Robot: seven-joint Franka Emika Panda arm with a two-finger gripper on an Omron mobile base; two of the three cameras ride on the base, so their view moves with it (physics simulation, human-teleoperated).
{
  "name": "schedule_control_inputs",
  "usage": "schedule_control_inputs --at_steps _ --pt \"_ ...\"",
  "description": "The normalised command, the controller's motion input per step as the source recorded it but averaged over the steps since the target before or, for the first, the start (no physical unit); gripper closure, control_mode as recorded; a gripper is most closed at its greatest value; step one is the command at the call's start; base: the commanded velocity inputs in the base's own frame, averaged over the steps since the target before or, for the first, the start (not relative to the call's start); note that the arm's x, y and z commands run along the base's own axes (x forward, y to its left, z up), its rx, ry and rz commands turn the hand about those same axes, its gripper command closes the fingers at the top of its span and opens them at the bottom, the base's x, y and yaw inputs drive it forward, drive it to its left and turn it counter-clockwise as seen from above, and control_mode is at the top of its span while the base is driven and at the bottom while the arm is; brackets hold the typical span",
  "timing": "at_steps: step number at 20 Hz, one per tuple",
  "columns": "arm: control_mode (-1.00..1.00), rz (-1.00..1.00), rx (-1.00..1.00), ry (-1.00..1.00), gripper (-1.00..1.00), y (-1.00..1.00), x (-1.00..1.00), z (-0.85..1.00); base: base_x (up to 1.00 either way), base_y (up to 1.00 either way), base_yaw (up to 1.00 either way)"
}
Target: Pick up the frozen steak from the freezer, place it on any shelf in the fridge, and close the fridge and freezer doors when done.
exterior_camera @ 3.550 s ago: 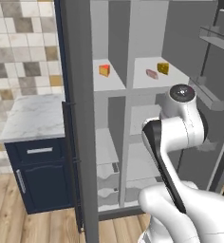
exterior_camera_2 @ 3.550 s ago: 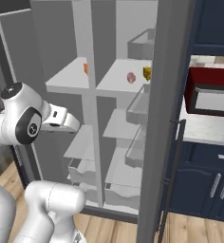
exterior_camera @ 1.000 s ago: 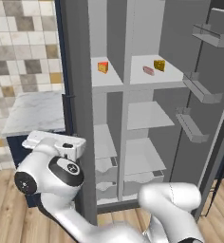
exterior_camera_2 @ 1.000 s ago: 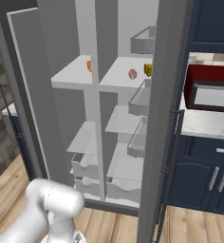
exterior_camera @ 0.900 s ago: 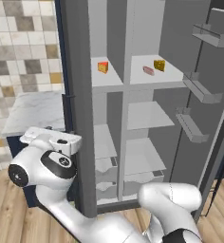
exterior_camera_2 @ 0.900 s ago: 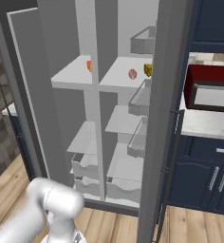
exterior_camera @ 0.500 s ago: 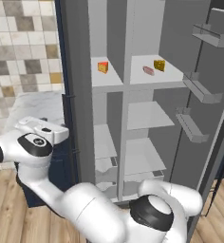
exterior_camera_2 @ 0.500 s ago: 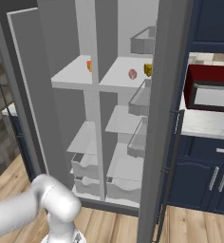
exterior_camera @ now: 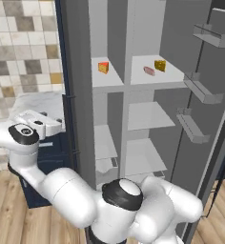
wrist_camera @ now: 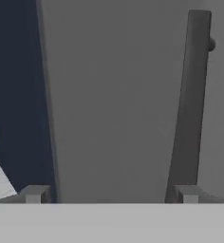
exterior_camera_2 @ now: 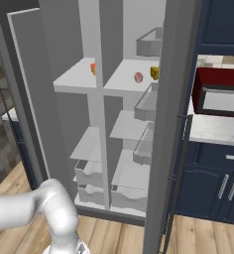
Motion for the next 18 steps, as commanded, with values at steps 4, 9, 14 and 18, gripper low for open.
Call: schedule_control_inputs --at_steps 4,9,14,18 --pt "-1.0 0.0 0.0 0.0 -1.0 -0.84 0.05 0.0 0.0 0.0 0.0" --pt "-1.0 0.0 0.01 0.0 -1.0 -0.89 0.24 0.0 0.0 0.0 0.0" --pt "-1.0 0.0 0.02 0.01 -1.0 -0.9 0.31 0.0 0.0 0.0 0.0" --pt "-1.0 0.0 0.06 0.0 -1.0 -1.0 0.1 0.07 0.0 0.0 0.0"
